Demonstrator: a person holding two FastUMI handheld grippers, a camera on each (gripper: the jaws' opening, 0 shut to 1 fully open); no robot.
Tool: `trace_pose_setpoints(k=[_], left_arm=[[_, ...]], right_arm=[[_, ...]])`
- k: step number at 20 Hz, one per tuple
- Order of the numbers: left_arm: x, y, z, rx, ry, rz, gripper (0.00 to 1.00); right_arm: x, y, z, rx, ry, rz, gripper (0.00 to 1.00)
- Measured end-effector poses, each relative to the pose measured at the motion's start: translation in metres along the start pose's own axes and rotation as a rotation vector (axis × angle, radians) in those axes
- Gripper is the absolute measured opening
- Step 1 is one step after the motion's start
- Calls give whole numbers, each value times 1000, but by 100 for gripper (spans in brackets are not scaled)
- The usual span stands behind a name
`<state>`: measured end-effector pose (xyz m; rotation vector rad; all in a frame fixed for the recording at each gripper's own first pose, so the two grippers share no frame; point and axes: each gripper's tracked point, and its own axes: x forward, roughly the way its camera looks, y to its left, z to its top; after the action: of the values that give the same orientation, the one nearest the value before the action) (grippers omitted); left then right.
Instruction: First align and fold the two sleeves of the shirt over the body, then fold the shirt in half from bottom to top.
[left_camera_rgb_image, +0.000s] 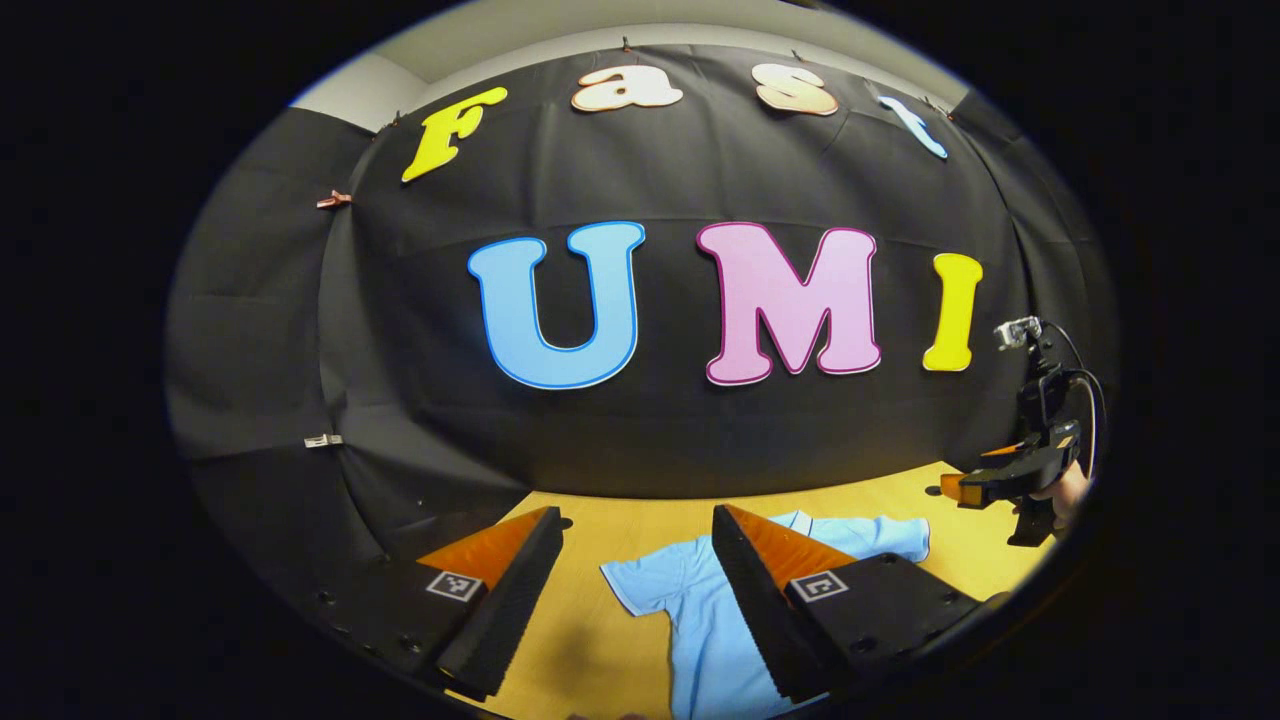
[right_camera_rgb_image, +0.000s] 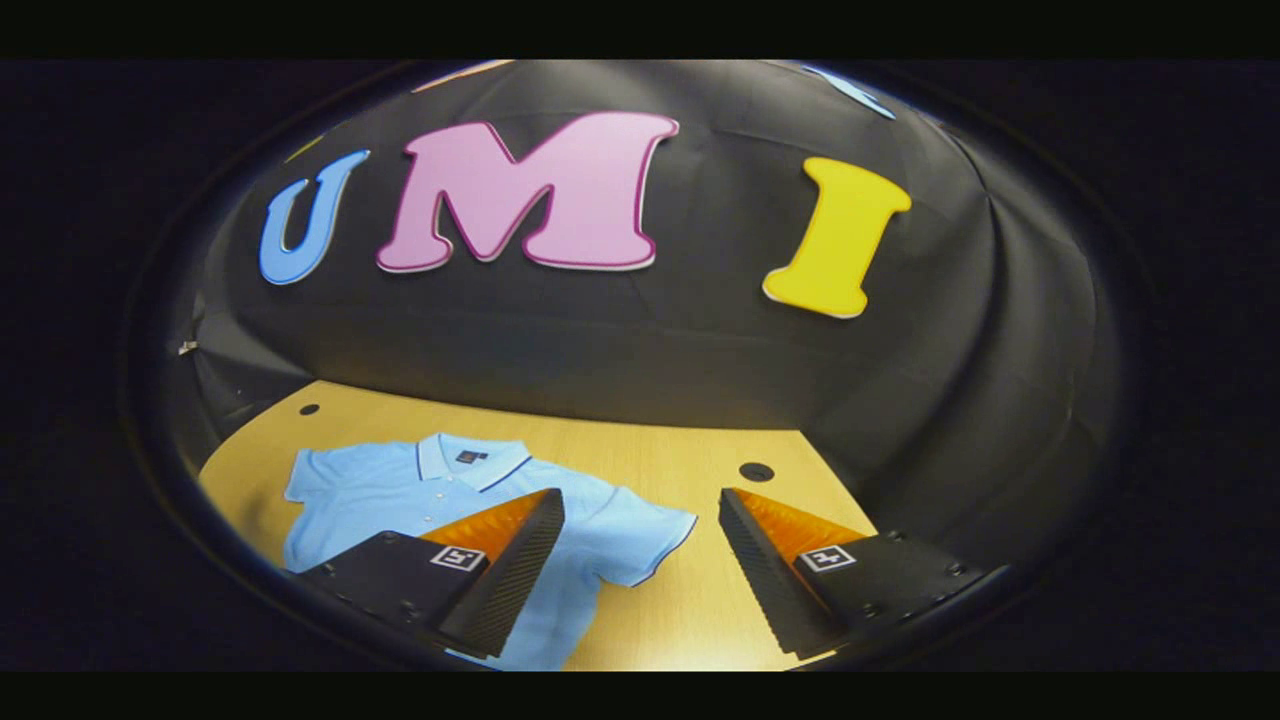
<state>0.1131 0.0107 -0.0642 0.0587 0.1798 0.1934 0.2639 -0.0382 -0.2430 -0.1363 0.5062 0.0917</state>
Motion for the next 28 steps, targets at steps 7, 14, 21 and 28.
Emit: trace_pose_setpoints(k=[7, 14, 21, 28], left_arm=[[17, -4, -19, 14, 67, 26, 96], [26, -17, -36, 23, 119, 37, 95], [29, -33, -50, 10, 157, 37, 95], [24, -32, -50, 10, 154, 49, 95]], right_arm=[[62, -24, -57, 65, 167, -26, 97], [100, -33, -109, 142, 321, -17, 97], [126, -33, -148, 144, 411, -26, 97], [131, -13, -142, 155, 391, 19, 19]])
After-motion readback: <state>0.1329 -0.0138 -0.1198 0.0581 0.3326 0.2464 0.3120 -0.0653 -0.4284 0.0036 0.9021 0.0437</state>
